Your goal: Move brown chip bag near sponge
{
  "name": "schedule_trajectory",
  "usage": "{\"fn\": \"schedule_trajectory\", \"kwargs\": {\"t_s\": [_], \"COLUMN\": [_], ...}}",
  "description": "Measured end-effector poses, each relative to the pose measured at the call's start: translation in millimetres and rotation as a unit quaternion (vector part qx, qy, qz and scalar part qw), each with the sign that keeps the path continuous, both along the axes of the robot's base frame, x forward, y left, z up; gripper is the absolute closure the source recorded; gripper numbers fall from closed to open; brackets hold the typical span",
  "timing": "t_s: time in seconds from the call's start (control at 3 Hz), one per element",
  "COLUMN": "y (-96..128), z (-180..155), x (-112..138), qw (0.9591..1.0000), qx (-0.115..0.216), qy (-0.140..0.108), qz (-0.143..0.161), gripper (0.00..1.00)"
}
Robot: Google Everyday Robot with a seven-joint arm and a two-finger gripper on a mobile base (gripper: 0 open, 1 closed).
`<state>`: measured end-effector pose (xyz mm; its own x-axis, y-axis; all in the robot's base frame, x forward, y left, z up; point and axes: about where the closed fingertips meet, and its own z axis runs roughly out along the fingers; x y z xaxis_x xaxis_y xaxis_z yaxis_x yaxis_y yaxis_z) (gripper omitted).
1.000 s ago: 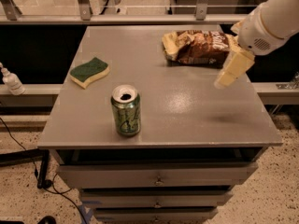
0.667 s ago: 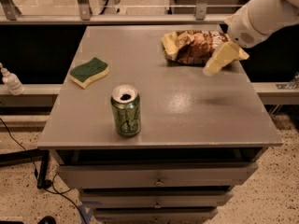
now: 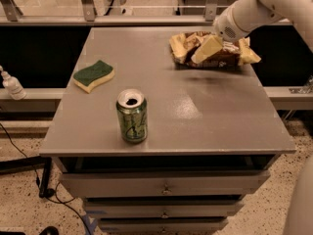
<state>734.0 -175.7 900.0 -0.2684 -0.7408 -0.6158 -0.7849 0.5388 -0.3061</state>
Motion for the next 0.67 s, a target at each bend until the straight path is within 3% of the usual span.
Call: {"fn": "schedule_trajectory", "kwargs": {"t_s": [0.67], "y": [5.8], "z": [-16.7], "x": [22.1], "qw": [0.9996], "qx": [0.024], "qy": [0.012], "qz": [-0.003], "gripper": [0.63]}}
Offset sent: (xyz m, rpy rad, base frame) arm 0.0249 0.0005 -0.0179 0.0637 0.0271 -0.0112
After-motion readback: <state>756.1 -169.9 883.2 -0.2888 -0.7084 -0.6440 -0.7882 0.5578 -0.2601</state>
